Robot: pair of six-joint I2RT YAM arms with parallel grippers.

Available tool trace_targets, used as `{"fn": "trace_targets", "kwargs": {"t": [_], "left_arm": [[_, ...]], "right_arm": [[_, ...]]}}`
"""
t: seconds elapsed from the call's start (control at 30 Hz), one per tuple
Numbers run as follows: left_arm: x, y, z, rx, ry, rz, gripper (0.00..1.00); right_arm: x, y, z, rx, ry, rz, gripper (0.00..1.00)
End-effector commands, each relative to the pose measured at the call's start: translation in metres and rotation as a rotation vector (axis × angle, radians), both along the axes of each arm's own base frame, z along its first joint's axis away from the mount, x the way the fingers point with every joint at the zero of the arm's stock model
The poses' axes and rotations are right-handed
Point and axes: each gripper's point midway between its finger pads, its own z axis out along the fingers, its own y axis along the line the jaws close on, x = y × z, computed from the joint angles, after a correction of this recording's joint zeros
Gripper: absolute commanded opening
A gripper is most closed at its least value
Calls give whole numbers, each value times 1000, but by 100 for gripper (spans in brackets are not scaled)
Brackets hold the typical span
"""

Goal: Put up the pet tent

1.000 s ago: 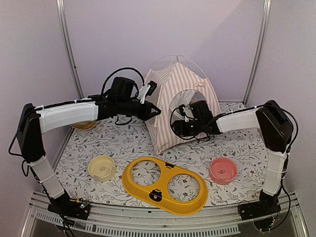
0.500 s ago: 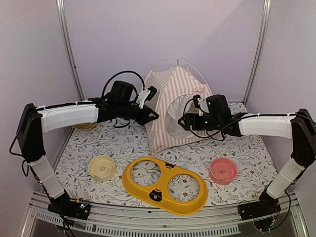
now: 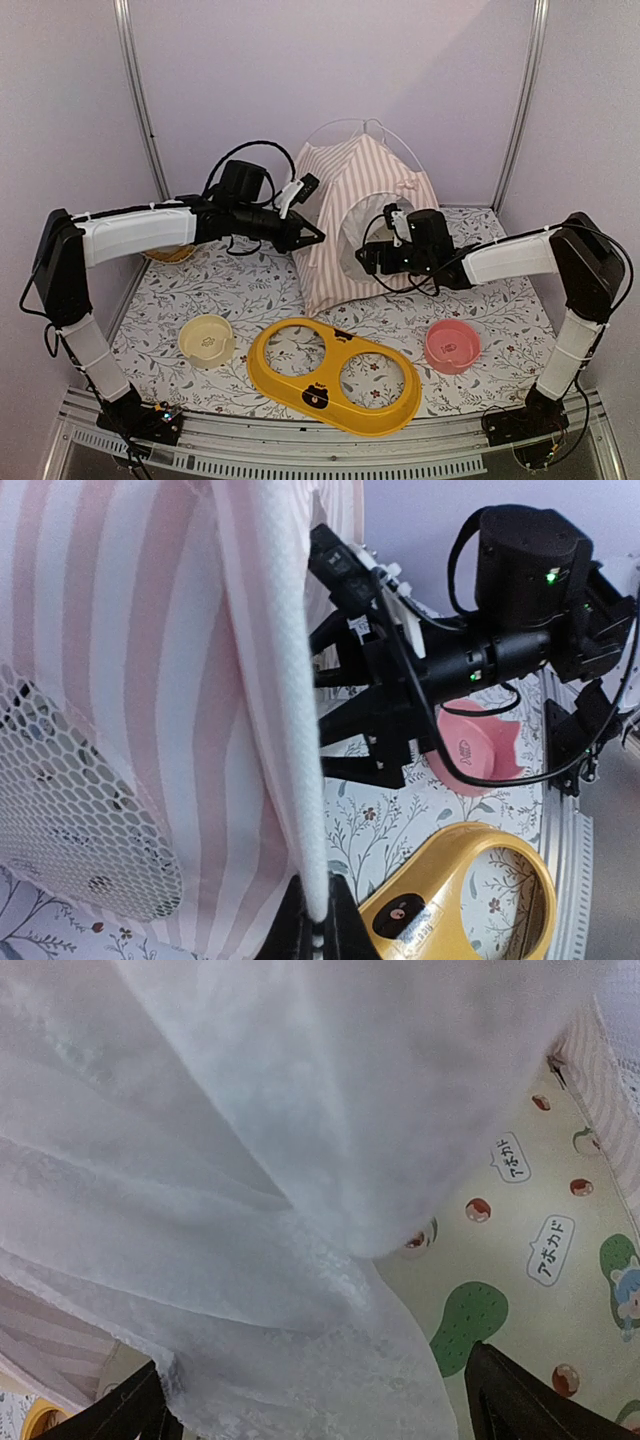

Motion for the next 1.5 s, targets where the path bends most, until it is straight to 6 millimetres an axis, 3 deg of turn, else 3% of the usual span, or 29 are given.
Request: {"fn": "trace_targets", "kwargs": {"t": [0.0, 0.2, 0.37, 0.53, 0.63, 0.8, 1.0, 1.17, 1.33, 1.47], "left_arm": [[-11, -7, 59, -119, -110, -114, 0], [-16, -9, 78, -165, -131, -166, 0], [-14, -7, 87, -188, -147, -177, 0], [7, 8, 73, -166, -139, -117, 0], [20, 20, 57, -139, -132, -78, 0], [40, 34, 35, -64, -166, -13, 0], [62, 44, 15, 31, -198, 60, 0], [64, 43, 3, 55, -200, 83, 0], [52, 31, -1, 56, -231, 82, 0], [54, 27, -14, 115, -258, 143, 0]], "right_arm": [[19, 12, 32, 75, -164, 4, 99], [33, 18, 48, 202, -212, -46, 98], [39, 35, 54, 285, -200, -42, 83], [28, 39, 81, 337, -180, -32, 19], [15, 37, 105, 349, -166, -11, 0], [-24, 37, 131, 402, -93, 93, 0], [-51, 37, 163, 446, -51, 178, 0], [-49, 41, 183, 457, -11, 198, 0], [-30, 33, 179, 508, 49, 118, 0], [-30, 45, 188, 601, 92, 200, 0]]}}
